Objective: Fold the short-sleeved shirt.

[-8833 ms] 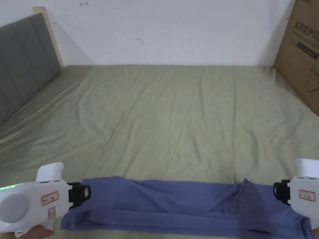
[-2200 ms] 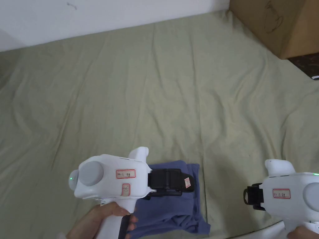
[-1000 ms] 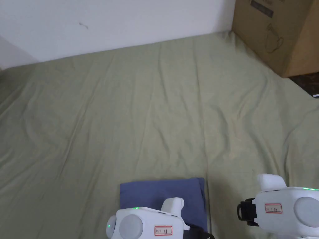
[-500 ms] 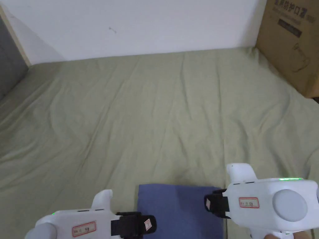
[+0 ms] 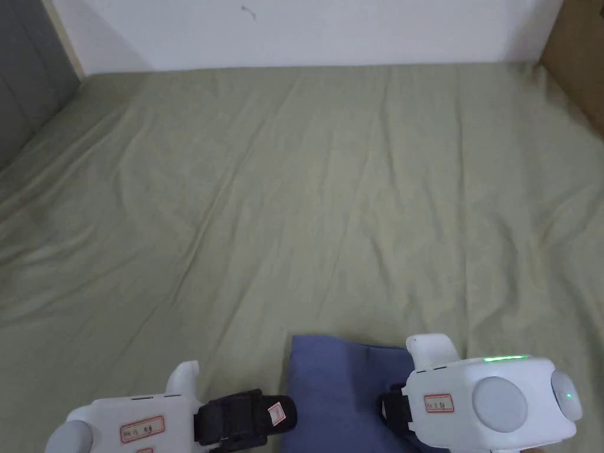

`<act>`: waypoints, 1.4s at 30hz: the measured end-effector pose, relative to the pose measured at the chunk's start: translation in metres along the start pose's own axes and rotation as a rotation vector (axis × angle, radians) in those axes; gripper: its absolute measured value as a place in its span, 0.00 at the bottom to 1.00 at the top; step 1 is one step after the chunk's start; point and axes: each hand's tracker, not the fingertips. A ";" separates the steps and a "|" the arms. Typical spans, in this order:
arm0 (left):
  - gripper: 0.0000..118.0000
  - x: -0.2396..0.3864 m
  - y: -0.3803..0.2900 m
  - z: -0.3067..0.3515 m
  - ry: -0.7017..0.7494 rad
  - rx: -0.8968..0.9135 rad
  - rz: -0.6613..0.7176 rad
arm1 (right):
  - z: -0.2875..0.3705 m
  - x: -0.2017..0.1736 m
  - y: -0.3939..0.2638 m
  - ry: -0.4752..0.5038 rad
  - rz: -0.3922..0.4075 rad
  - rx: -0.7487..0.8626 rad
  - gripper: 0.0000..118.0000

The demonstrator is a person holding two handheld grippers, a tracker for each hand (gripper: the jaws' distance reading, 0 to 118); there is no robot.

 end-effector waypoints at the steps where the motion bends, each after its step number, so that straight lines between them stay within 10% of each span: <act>1: 0.98 -0.004 0.003 -0.005 -0.038 0.009 0.021 | 0.000 0.000 0.000 0.000 -0.004 -0.001 0.00; 11: 0.97 -0.018 0.022 -0.082 -0.287 -0.041 0.154 | -0.002 0.004 0.001 0.014 -0.038 -0.003 0.00; 13: 0.65 -0.014 0.022 -0.090 -0.277 -0.054 0.119 | -0.001 0.004 0.001 0.017 -0.047 -0.003 0.00; 14: 0.22 -0.013 0.023 -0.089 -0.232 -0.059 0.107 | 0.000 0.005 0.001 0.015 -0.051 -0.003 0.00; 15: 0.18 -0.016 0.024 -0.090 -0.162 -0.077 0.102 | 0.003 0.004 0.001 0.012 -0.058 -0.004 0.00; 27: 0.18 -0.028 0.068 0.017 0.052 -0.034 -0.004 | 0.042 -0.007 0.007 -0.044 -0.088 0.116 0.00; 42: 0.19 -0.066 0.169 0.217 1.018 0.031 -0.230 | 0.019 -0.005 0.013 -0.108 -0.158 0.076 0.00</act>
